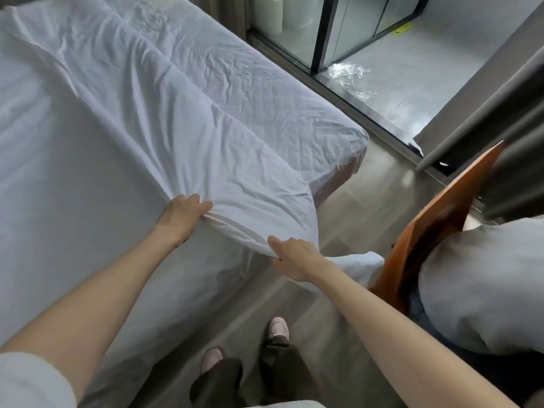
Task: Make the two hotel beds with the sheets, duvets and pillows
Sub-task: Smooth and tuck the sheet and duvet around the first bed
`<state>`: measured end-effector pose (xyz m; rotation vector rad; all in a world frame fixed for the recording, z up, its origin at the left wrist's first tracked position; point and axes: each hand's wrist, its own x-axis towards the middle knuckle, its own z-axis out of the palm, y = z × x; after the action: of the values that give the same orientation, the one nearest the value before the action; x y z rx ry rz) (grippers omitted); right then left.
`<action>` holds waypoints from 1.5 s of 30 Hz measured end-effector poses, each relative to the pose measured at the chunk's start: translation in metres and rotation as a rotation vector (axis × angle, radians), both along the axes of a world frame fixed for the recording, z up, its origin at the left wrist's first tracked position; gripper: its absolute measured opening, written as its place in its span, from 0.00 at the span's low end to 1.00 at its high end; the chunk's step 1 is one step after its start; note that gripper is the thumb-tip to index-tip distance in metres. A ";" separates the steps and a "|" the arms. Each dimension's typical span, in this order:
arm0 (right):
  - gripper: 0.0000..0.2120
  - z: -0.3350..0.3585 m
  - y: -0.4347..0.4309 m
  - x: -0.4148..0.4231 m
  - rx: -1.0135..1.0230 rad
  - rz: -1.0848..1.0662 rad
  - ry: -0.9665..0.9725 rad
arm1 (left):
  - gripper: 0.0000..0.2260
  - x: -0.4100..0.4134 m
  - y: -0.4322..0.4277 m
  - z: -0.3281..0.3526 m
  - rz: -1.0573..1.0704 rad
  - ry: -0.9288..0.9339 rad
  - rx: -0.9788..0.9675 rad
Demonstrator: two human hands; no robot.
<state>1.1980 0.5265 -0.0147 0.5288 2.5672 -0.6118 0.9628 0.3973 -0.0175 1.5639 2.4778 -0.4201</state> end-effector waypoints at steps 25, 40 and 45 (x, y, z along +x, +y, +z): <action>0.19 -0.047 -0.150 -0.026 -0.192 -0.365 -0.055 | 0.19 -0.014 -0.196 -0.030 0.374 -0.433 0.142; 0.15 -0.035 0.044 -0.136 -0.035 -0.254 0.153 | 0.25 -0.024 -0.136 -0.052 1.276 -0.582 0.521; 0.17 -0.045 0.087 -0.175 -0.054 -0.269 0.127 | 0.28 -0.015 -0.131 -0.069 1.554 -0.642 0.571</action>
<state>1.0233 0.6139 -0.0596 0.8504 2.6094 -0.8275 0.9477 0.2662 -0.0861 -0.4664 2.4239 0.8903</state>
